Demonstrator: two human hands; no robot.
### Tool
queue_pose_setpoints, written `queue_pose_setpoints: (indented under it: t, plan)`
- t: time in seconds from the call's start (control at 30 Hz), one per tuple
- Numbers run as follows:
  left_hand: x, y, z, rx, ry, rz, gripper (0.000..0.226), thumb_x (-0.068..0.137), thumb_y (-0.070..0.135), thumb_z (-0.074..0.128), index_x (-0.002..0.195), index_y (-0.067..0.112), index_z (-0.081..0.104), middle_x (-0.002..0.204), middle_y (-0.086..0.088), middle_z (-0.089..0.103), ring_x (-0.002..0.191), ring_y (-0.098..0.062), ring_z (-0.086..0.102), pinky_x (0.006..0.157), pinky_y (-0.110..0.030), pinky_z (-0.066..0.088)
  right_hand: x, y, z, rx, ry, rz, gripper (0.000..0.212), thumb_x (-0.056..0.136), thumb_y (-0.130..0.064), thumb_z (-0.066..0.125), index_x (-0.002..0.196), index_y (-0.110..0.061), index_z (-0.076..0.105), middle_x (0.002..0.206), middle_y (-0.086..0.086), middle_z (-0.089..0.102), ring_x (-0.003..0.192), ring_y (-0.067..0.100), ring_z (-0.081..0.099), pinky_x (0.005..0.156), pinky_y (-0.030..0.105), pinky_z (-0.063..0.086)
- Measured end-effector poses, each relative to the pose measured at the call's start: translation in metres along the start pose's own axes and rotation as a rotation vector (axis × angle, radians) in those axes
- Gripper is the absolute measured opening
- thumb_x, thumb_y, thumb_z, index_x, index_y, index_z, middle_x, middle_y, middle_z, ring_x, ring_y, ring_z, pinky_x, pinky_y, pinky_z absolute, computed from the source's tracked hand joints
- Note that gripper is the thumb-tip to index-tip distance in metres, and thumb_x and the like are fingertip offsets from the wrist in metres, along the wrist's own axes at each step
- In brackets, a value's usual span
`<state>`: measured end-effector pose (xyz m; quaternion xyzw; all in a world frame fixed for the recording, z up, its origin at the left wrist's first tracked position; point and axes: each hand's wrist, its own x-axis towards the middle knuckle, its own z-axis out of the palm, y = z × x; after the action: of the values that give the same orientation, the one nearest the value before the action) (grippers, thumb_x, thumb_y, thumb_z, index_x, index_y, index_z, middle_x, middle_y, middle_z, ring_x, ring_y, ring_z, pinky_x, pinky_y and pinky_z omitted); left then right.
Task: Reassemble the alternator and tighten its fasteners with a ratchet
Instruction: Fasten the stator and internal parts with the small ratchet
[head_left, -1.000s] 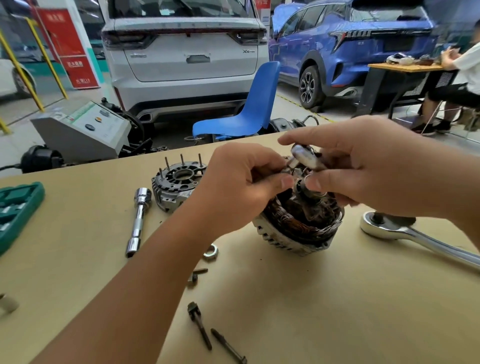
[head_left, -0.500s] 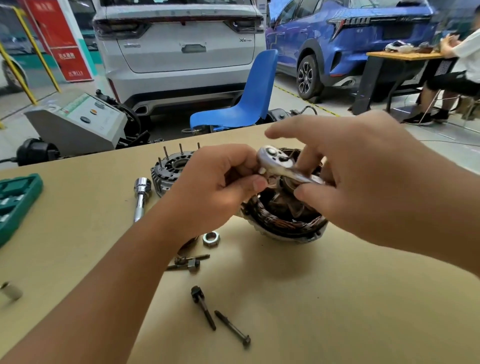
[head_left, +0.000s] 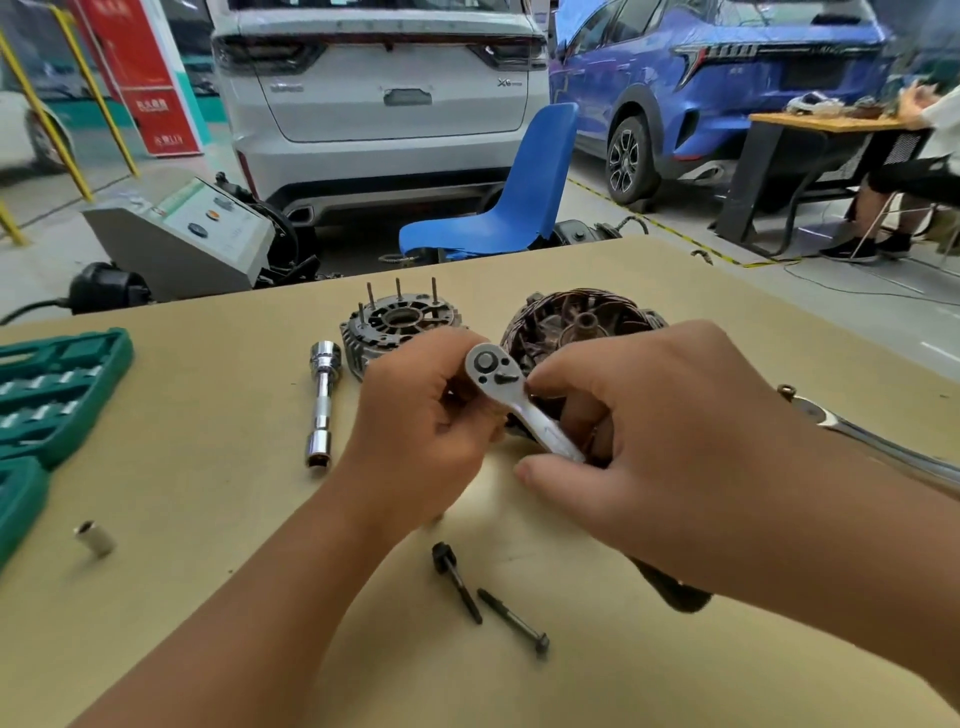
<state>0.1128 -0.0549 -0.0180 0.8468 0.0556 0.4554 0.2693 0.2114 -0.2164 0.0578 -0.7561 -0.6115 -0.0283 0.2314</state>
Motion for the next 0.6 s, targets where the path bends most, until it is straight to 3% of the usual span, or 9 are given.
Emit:
queue_pose_setpoints:
  t: [0.07,0.17,0.33,0.47,0.6]
  plan:
    - [-0.002,0.001,0.001,-0.086,0.009,-0.068,0.009,0.086,0.0,0.063,0.086,0.008,0.068,0.077,0.001,0.065,0.069,-0.005,0.061,0.062,-0.01,0.046,0.005,-0.007,-0.003,-0.041,-0.038,0.014,0.025,0.08,-0.045,0.068,0.091,-0.023,0.072,0.072,-0.008,0.065,0.064,0.007,0.06,0.053,0.022,0.05]
    - [-0.003,-0.002,0.001,-0.198,-0.007,-0.143,0.016,0.09,-0.007,0.067,0.09,0.009,0.07,0.08,-0.004,0.07,0.071,-0.016,0.07,0.063,-0.021,0.056,0.015,-0.015,-0.011,-0.228,-0.042,0.004,0.017,0.086,-0.041,0.065,0.094,-0.027,0.069,0.075,-0.007,0.061,0.067,0.014,0.058,0.052,0.031,0.046]
    - [-0.003,-0.006,-0.002,-0.337,-0.006,-0.219,0.021,0.091,-0.002,0.067,0.09,0.019,0.069,0.078,-0.001,0.07,0.068,-0.024,0.072,0.062,-0.03,0.06,0.017,-0.026,-0.013,-0.594,0.085,-0.081,0.014,0.089,-0.04,0.064,0.102,-0.036,0.066,0.077,-0.003,0.056,0.066,0.025,0.056,0.048,0.023,0.025]
    - [-0.003,-0.011,-0.005,-0.37,-0.04,-0.242,0.015,0.091,-0.004,0.069,0.098,0.01,0.071,0.082,-0.005,0.069,0.07,-0.022,0.072,0.065,-0.03,0.06,0.024,-0.027,-0.026,-0.74,0.1,-0.037,0.013,0.086,-0.031,0.068,0.099,-0.034,0.069,0.073,0.002,0.055,0.057,0.027,0.053,0.049,0.026,0.038]
    - [-0.002,-0.011,-0.006,-0.384,-0.024,-0.26,0.022,0.091,-0.007,0.068,0.09,0.015,0.07,0.076,0.0,0.068,0.068,-0.018,0.069,0.064,-0.028,0.059,0.028,-0.028,-0.027,-0.719,0.079,-0.035,0.007,0.087,-0.032,0.062,0.089,-0.024,0.063,0.073,0.003,0.053,0.058,0.026,0.053,0.053,0.032,0.045]
